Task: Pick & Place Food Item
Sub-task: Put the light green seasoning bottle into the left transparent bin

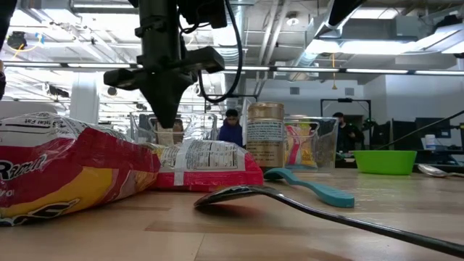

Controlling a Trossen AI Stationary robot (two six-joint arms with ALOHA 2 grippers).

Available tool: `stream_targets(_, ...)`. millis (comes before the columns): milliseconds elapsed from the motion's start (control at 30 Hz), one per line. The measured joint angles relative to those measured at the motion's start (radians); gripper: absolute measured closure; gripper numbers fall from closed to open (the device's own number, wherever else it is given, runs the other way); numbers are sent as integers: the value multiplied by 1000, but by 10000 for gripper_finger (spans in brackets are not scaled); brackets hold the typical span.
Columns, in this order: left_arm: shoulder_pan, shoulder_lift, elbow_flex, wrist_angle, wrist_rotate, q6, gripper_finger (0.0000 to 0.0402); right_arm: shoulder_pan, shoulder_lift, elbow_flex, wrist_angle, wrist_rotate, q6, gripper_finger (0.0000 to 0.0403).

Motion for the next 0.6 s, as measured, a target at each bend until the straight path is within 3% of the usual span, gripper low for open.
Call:
stream_targets(167, -3, 0, 0, 0, 30, 22, 337, 0, 0, 0, 0, 0, 0, 403)
stream_targets(600, 0, 0, 0, 1, 17, -16, 172, 0, 0, 0, 0, 0, 0, 403)
